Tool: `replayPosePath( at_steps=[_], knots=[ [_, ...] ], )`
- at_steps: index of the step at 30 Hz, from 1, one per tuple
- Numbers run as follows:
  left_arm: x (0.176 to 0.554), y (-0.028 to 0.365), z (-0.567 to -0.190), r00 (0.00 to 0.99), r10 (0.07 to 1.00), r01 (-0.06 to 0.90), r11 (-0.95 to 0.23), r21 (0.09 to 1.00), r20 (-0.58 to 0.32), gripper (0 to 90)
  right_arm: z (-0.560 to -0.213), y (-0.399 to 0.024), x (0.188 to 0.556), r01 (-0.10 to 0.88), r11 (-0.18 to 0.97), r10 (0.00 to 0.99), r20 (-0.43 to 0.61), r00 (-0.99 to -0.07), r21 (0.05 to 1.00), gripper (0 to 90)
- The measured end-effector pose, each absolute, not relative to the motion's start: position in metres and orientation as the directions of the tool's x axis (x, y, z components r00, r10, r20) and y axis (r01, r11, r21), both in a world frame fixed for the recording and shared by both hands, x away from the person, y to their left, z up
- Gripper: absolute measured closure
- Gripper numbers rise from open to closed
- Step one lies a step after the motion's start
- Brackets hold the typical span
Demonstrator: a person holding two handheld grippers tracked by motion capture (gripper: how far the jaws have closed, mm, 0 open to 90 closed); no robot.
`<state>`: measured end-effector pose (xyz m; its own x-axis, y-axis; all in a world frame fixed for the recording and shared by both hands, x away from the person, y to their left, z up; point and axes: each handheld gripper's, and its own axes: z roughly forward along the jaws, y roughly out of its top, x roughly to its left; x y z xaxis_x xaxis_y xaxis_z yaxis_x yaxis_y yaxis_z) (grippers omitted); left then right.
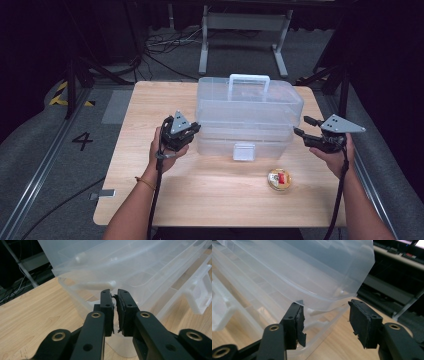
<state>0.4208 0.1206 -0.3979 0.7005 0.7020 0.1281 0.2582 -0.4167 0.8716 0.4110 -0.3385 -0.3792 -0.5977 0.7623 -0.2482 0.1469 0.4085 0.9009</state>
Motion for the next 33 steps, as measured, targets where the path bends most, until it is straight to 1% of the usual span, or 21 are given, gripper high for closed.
replayPosePath(
  at_steps=[3, 4, 5, 8, 10, 12, 14, 17, 21, 25, 26, 27, 31, 33],
  knots=[
    [0.42, 0.121, -0.397, 0.703, 0.699, 0.255, -0.421, 0.87, 0.133, 77.5, -0.374, -0.337, 0.413, 0.132, 0.389, 0.768, -0.243, -0.592, 0.912, 49.0],
    [0.419, 0.123, -0.397, 0.708, 0.693, 0.252, -0.427, 0.869, 0.136, 77.5, -0.374, -0.337, 0.413, 0.132, 0.389, 0.768, -0.243, -0.592, 0.912, 49.0],
    [0.418, 0.123, -0.397, 0.711, 0.689, 0.249, -0.431, 0.867, 0.138, 74.3, -0.37, -0.336, 0.415, 0.12, 0.374, 0.765, -0.232, -0.601, 0.92, 51.2],
    [0.415, 0.124, -0.396, 0.726, 0.67, 0.236, -0.454, 0.859, 0.155, 72.9, -0.366, -0.333, 0.416, 0.109, 0.384, 0.766, -0.25, -0.592, 0.917, 53.8],
    [0.413, 0.124, -0.395, 0.745, 0.652, 0.231, -0.451, 0.862, 0.141, 69.8, -0.363, -0.33, 0.418, 0.106, 0.378, 0.769, -0.248, -0.59, 0.92, 55.1],
    [0.41, 0.123, -0.393, 0.759, 0.634, 0.217, -0.465, 0.858, 0.151, 67.1, -0.358, -0.327, 0.42, 0.098, 0.379, 0.778, -0.26, -0.571, 0.92, 56.2],
    [0.408, 0.12, -0.393, 0.775, 0.616, 0.213, -0.464, 0.86, 0.141, 63.7, -0.354, -0.325, 0.421, 0.095, 0.372, 0.792, -0.263, -0.552, 0.923, 57.3],
    [0.403, 0.114, -0.392, 0.8, 0.583, 0.187, -0.471, 0.862, 0.145, 61.5, -0.349, -0.322, 0.424, 0.096, 0.364, 0.804, -0.261, -0.534, 0.926, 58.3],
    [0.398, 0.104, -0.39, 0.819, 0.54, 0.146, -0.52, 0.841, 0.192, 60.5, -0.345, -0.317, 0.426, 0.093, 0.361, 0.825, -0.271, -0.496, 0.928, 59.3],
    [0.403, 0.09, -0.394, 0.835, 0.512, 0.139, -0.552, 0.822, 0.203, 59.1, -0.344, -0.315, 0.429, 0.101, 0.341, 0.843, -0.257, -0.472, 0.935, 59.5],
    [0.405, 0.087, -0.396, 0.843, 0.499, 0.137, -0.56, 0.817, 0.201, 60.0, -0.343, -0.315, 0.43, 0.102, 0.335, 0.846, -0.251, -0.47, 0.937, 59.5],
    [0.407, 0.084, -0.398, 0.852, 0.488, 0.14, -0.563, 0.815, 0.191, 62.9, -0.343, -0.314, 0.431, 0.104, 0.324, 0.851, -0.241, -0.466, 0.94, 59.5],
    [0.416, 0.074, -0.405, 0.871, 0.455, 0.155, -0.613, 0.774, 0.186, 62.9, -0.341, -0.312, 0.435, 0.115, 0.306, 0.867, -0.226, -0.444, 0.945, 59.9],
    [0.417, 0.074, -0.406, 0.874, 0.451, 0.157, -0.618, 0.771, 0.184, 63.9, -0.34, -0.311, 0.437, 0.121, 0.305, 0.871, -0.225, -0.436, 0.945, 60.3]
  ],
)
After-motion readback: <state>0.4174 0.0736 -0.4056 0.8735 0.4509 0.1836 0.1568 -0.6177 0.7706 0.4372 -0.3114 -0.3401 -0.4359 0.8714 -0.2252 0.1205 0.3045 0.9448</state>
